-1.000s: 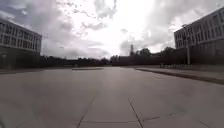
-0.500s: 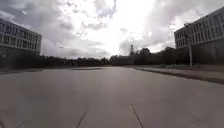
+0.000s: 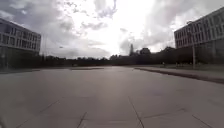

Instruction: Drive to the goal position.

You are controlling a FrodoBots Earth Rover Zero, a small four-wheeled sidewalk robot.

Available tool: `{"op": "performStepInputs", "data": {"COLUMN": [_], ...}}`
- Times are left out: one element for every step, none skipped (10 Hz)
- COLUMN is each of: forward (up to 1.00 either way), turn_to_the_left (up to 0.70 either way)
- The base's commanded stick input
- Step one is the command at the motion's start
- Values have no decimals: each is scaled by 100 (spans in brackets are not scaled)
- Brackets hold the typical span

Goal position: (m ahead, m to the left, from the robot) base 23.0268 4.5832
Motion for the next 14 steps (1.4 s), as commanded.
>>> {"op": "performStepInputs", "data": {"forward": [70,70,70,70,70,70,70,70,70,70,70,70,70,70], "turn_to_the_left": [0,0,0,0,0,0,0,0,0,0,0,0,0,0]}}
